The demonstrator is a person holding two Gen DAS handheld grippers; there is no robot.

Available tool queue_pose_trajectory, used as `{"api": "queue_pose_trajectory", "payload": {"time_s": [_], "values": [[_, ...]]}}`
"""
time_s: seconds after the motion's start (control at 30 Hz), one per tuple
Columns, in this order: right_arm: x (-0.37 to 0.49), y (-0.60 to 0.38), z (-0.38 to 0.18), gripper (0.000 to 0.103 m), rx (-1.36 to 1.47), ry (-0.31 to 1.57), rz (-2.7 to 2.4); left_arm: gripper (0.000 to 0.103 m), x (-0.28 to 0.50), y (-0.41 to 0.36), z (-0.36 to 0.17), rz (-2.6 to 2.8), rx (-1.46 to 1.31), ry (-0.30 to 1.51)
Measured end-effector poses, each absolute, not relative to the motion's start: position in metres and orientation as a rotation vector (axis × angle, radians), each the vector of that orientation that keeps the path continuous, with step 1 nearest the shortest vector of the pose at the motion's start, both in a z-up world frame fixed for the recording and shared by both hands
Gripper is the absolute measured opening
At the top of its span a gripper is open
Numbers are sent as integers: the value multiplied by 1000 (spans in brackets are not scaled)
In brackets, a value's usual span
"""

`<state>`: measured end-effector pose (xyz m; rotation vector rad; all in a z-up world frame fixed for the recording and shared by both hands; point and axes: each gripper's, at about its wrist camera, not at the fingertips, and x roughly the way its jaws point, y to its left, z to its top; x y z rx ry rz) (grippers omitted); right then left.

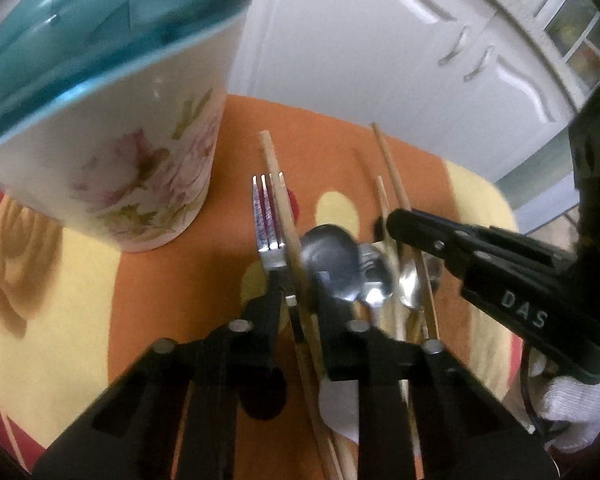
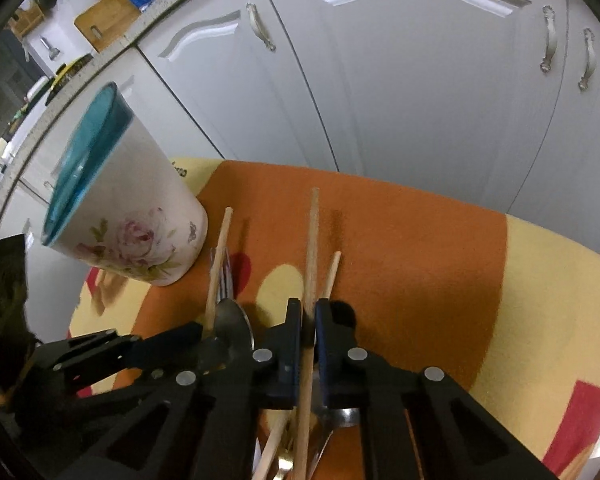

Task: Organize utensils
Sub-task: 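Grasp a wooden chopstick with the left gripper while the right gripper grasps another chopstick, then lift both chopsticks and lower them into the floral cup with both grippers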

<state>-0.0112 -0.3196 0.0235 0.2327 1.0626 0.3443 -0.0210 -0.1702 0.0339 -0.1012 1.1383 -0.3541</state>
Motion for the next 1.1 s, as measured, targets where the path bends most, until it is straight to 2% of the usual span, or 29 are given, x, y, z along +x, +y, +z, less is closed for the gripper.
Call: {"api": "queue_pose_trajectory", "payload": {"time_s": [0.53, 1.1], "values": [[-84, -342, 114, 6, 248, 838, 353, 6, -77, -141, 117, -501, -152, 999], [-82, -298, 212, 6, 158, 643, 384, 5, -81, -89, 238, -508, -194, 790]]}}
